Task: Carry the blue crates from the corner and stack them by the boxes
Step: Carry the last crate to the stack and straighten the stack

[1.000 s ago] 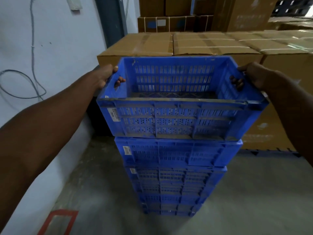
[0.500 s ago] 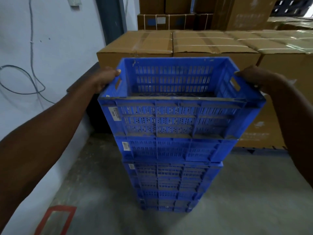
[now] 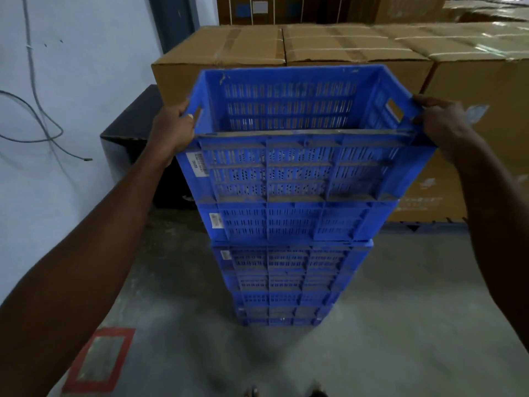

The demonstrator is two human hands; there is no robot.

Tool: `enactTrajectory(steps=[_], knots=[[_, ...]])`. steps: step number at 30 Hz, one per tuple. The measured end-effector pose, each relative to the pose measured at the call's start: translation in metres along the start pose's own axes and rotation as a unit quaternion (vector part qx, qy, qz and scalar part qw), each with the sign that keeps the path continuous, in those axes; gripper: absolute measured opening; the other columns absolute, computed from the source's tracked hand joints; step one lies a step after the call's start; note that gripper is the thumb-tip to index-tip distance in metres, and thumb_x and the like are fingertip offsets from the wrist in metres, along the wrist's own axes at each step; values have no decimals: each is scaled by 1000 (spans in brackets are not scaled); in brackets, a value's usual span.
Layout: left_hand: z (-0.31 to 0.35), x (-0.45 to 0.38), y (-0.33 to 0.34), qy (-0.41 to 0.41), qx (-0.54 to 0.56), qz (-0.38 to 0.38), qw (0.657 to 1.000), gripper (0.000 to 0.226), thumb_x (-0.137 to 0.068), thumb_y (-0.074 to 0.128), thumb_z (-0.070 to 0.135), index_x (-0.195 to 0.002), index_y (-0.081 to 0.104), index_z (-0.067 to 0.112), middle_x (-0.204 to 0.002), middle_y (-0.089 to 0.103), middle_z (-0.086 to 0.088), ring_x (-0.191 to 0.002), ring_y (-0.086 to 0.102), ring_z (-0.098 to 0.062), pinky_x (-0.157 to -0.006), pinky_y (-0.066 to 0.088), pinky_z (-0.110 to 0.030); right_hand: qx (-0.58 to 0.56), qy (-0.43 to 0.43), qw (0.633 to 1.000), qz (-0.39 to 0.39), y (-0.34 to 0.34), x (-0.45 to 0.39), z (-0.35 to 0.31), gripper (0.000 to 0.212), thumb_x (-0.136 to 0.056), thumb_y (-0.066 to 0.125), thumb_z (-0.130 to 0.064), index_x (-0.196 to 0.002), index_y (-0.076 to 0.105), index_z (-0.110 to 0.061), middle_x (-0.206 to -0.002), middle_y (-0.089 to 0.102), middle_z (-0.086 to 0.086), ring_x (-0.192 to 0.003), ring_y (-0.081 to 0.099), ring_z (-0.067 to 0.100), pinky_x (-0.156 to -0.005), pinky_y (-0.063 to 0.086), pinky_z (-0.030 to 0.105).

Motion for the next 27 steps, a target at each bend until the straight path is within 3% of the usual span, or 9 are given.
enactTrajectory(steps=[2, 5, 9, 12, 14, 18, 21, 24, 27], knots=[[-3, 3, -1, -7, 8, 18, 1000, 50, -104, 42, 22, -153, 42, 18, -157, 44, -5, -136, 49, -26, -101, 42, -30, 0, 2, 1000, -8, 1, 7, -8, 53, -90, 48, -7, -137, 61, -28, -126, 60, -4, -113, 55, 15, -85, 48, 22], [-4, 7, -1, -16, 35, 23, 999, 49, -102, 43, 23, -151, 46, 17, -156, 46, -4, -139, 47, -24, -107, 39, -27, 0, 2, 1000, -11, 1, 15, -15, 52, -93, 50, -6, -140, 58, -27, -130, 56, -6, -114, 52, 14, -88, 44, 21], [2, 15, -2, -37, 59, 31, 997, 49, -100, 45, 21, -149, 50, 19, -153, 50, -3, -136, 50, -22, -105, 41, -24, 22, -1, 999, -30, -5, 31, -19, 50, -97, 45, -10, -142, 56, -29, -126, 56, -3, -110, 51, 17, -85, 42, 25], [10, 24, -6, -56, 50, 36, 997, 49, -100, 46, 18, -149, 50, 21, -152, 50, -4, -129, 56, -22, -94, 45, -23, 43, 1, 999, -34, -7, 36, -22, 52, -93, 42, -18, -142, 55, -31, -133, 58, 2, -118, 55, 24, -91, 45, 29], [16, 26, -8, -55, 38, 30, 997, 50, -99, 46, 17, -149, 50, 22, -152, 51, -4, -119, 61, -22, -89, 48, -26, 50, -3, 999, -16, -13, 30, -15, 50, -95, 41, -24, -142, 55, -34, -139, 57, 4, -119, 55, 24, -89, 43, 27], [17, 25, -12, -61, 27, 10, 998, 51, -99, 47, 14, -149, 50, 23, -147, 54, -8, -70, 53, -6, -75, 44, -31, 78, -13, 997, -13, -13, 47, -19, 47, -100, 37, -21, -143, 54, -30, -137, 56, 7, -125, 53, 29, -85, 37, 25], [18, 24, -15, -64, 38, -3, 997, 51, -98, 47, 12, -148, 50, 21, -141, 58, -9, -78, 60, -14, -65, 42, -29, 123, -14, 992, -29, -12, 46, -15, 48, -101, 34, -15, -144, 53, -25, -144, 51, 13, -131, 49, 36, -90, 38, 27], [22, 25, -10, -64, 31, 5, 997, 52, -97, 47, 15, -148, 51, 26, -146, 56, -7, -103, 67, -26, -72, 48, -32, 121, 0, 993, -15, -18, 42, -12, 48, -100, 36, -18, -144, 52, -22, -147, 49, 13, -133, 47, 35, -95, 39, 27], [20, 27, -2, -74, 14, 20, 997, 54, -98, 45, 16, -150, 47, 29, -149, 52, -7, -82, 64, -17, -74, 50, -34, 107, 12, 994, -14, -21, 33, -16, 47, -101, 38, -16, -145, 53, -23, -150, 48, 9, -136, 46, 30, -96, 36, 21]])
Point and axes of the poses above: each hand's wrist, its own x-axis away from the middle knuckle, its own y-axis out of the palm, z = x × y, the point moved 3 cm from there along -x, towards the middle knuckle
